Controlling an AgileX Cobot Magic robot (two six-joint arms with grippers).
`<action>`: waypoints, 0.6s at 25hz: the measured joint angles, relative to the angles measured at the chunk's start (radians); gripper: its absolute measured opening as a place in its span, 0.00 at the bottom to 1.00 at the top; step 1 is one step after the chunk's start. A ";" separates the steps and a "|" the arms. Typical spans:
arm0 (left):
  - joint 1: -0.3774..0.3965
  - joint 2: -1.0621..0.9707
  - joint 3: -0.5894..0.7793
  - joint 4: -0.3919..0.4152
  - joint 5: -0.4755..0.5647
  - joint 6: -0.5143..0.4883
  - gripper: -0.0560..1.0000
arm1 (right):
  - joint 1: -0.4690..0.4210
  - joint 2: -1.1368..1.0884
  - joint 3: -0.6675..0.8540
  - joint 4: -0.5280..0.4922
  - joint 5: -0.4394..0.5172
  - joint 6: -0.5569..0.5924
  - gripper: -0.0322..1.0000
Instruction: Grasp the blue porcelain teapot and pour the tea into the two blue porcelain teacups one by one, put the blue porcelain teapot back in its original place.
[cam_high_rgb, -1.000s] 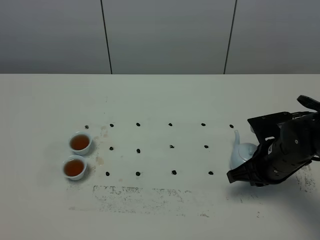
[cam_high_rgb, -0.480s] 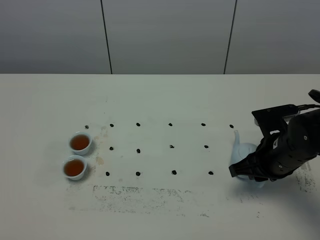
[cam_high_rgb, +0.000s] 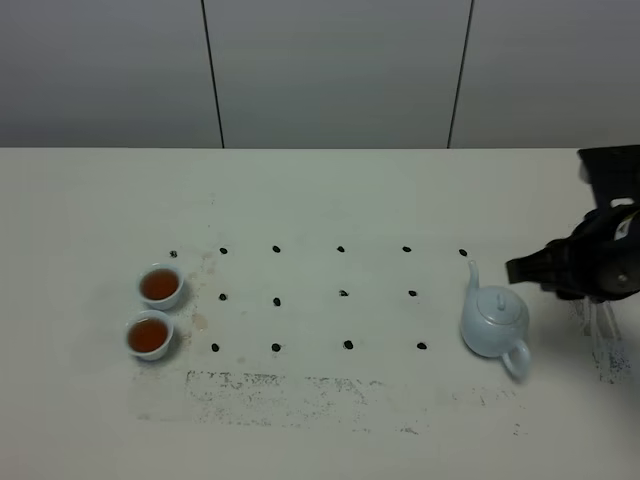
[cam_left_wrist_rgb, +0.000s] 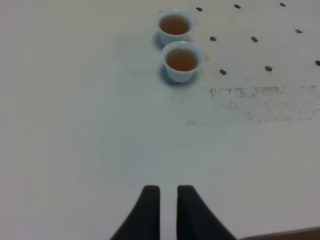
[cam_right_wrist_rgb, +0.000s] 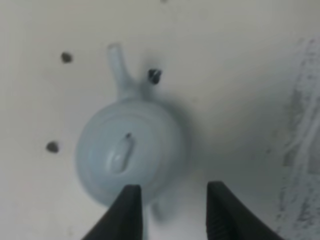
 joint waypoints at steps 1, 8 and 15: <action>0.000 0.000 0.000 0.000 0.000 0.000 0.16 | -0.034 0.000 -0.013 -0.001 0.003 -0.007 0.32; 0.000 0.000 0.000 0.000 0.000 0.000 0.16 | -0.256 0.000 -0.061 -0.012 0.023 -0.035 0.32; 0.000 0.000 0.000 0.000 0.000 0.000 0.16 | -0.276 -0.001 -0.085 -0.023 0.168 -0.107 0.32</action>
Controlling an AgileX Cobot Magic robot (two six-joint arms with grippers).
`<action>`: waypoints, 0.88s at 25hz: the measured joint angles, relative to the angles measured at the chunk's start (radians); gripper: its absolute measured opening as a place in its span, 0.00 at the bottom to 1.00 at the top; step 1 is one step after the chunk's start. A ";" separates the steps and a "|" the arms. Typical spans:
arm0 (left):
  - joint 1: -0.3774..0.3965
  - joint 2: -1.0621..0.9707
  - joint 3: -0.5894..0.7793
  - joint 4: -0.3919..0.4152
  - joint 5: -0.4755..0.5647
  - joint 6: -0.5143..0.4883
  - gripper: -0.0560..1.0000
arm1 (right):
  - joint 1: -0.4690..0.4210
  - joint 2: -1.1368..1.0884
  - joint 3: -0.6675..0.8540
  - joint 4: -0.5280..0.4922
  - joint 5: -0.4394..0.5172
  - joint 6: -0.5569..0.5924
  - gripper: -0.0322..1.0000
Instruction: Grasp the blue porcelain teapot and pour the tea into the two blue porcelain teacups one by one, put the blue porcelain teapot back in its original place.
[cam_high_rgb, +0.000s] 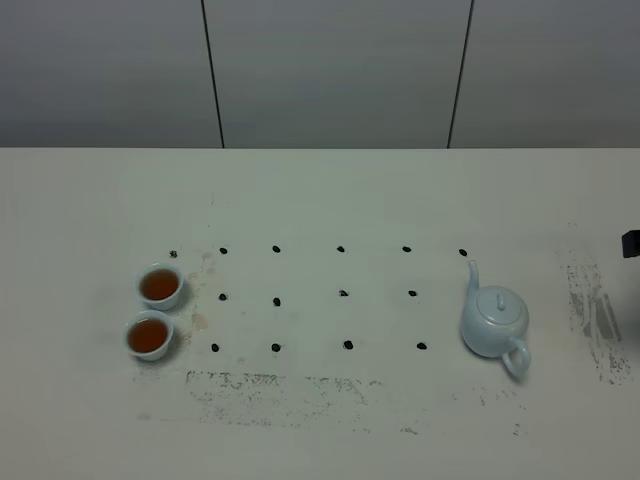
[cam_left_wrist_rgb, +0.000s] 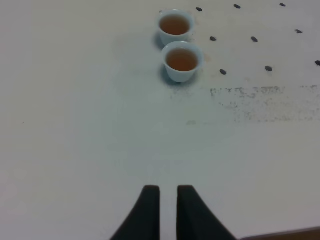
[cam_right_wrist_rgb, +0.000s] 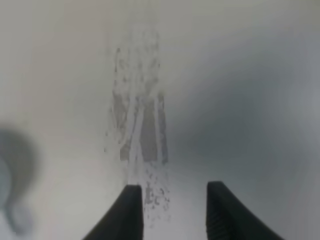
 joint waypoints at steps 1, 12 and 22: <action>0.000 0.000 0.000 0.000 0.000 0.000 0.16 | -0.001 -0.005 -0.015 -0.001 0.034 -0.009 0.32; 0.000 0.000 0.000 0.000 0.000 0.000 0.16 | -0.001 -0.309 -0.064 -0.006 0.381 -0.037 0.32; 0.000 0.000 0.000 0.000 0.000 0.000 0.16 | -0.001 -0.735 0.152 -0.002 0.456 -0.026 0.26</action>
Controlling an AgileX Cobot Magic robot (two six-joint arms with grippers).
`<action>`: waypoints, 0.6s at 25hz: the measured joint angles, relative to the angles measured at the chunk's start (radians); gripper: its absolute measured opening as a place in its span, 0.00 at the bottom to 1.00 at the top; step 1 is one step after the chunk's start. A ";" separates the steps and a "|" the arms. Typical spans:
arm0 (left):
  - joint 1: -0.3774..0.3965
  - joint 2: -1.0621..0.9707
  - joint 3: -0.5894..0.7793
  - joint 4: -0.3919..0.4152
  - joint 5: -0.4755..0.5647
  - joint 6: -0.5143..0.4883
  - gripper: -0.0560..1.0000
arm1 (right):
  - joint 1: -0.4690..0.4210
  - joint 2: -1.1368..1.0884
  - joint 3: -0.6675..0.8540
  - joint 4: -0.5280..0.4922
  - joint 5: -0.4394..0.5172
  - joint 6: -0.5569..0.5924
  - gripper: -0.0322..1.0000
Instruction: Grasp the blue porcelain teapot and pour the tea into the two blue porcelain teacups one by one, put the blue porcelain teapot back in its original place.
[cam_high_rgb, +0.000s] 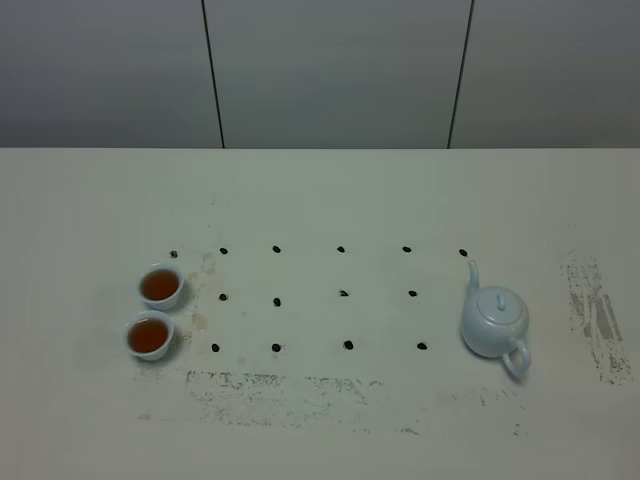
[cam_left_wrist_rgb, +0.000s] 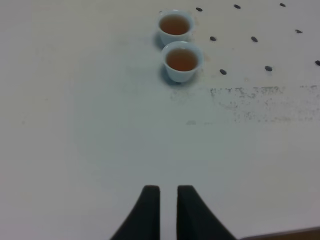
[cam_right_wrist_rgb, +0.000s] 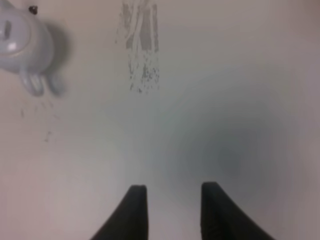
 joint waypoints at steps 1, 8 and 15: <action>0.000 0.000 0.000 0.000 0.000 0.000 0.16 | 0.000 -0.039 0.025 0.008 0.001 0.000 0.26; 0.000 0.000 0.000 0.000 0.000 0.000 0.16 | 0.000 -0.303 0.208 0.039 -0.054 0.000 0.25; 0.000 0.000 0.000 0.000 0.000 0.000 0.16 | 0.020 -0.468 0.348 0.059 -0.109 -0.029 0.25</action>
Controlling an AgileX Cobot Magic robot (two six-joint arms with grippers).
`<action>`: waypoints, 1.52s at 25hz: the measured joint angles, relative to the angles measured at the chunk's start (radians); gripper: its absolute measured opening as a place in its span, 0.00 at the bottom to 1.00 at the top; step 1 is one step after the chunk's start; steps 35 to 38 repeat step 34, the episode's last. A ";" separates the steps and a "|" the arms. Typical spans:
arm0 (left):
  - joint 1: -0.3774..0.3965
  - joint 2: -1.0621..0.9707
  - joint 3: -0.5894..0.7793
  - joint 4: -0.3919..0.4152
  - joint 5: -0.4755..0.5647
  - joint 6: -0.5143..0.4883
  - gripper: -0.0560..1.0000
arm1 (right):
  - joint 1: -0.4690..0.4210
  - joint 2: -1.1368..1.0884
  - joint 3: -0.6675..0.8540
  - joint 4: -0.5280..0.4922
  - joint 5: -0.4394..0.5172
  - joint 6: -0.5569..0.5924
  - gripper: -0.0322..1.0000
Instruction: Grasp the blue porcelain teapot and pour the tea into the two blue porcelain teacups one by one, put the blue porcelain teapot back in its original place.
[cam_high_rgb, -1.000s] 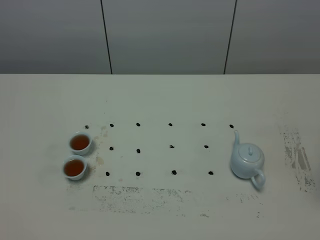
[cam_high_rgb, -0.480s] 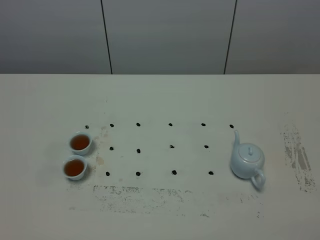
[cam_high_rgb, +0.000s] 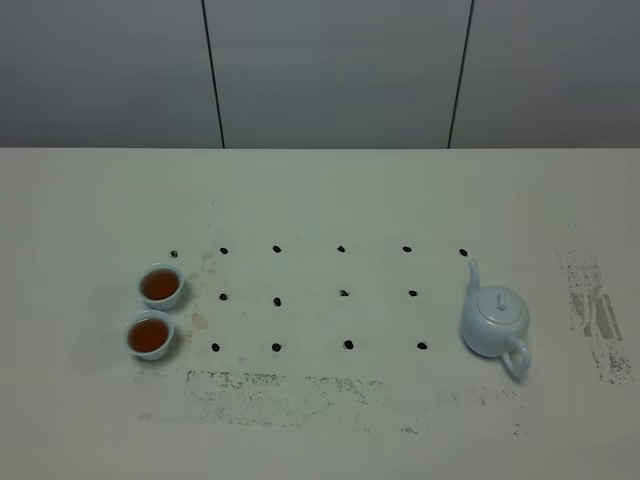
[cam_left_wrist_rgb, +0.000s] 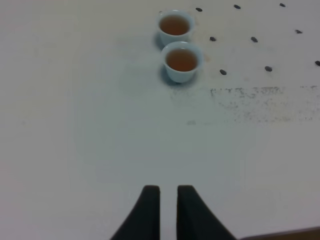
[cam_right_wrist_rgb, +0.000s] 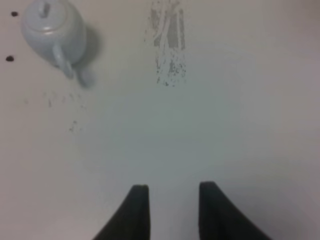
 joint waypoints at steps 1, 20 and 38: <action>0.000 0.000 0.000 0.000 0.000 0.000 0.16 | 0.009 -0.029 0.017 0.001 0.000 -0.013 0.25; 0.000 0.000 0.000 0.000 0.000 0.000 0.16 | -0.005 -0.331 0.035 0.021 0.002 -0.061 0.25; 0.000 0.000 0.000 0.000 0.000 0.000 0.16 | -0.090 -0.331 0.035 0.029 0.002 -0.081 0.25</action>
